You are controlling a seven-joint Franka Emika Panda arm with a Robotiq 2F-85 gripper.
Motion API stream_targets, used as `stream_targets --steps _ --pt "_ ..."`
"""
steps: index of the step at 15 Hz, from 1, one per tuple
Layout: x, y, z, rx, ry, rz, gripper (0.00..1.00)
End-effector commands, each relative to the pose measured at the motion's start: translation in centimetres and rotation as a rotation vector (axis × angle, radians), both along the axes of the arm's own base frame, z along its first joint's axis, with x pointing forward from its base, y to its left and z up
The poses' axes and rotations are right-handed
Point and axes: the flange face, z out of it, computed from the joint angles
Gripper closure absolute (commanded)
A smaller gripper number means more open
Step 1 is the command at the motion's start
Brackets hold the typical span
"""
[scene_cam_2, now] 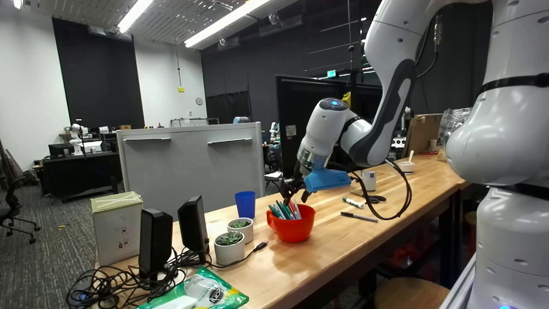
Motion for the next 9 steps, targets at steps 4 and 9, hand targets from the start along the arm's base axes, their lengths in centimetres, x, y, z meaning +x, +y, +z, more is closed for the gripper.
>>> stream_targets --steps 4,9 --pt "-0.2 0.4 -1.4 0.025 0.039 0.015 0.43" --pt "0.1 0.7 -2.5 0.038 0.068 0.024 0.71"
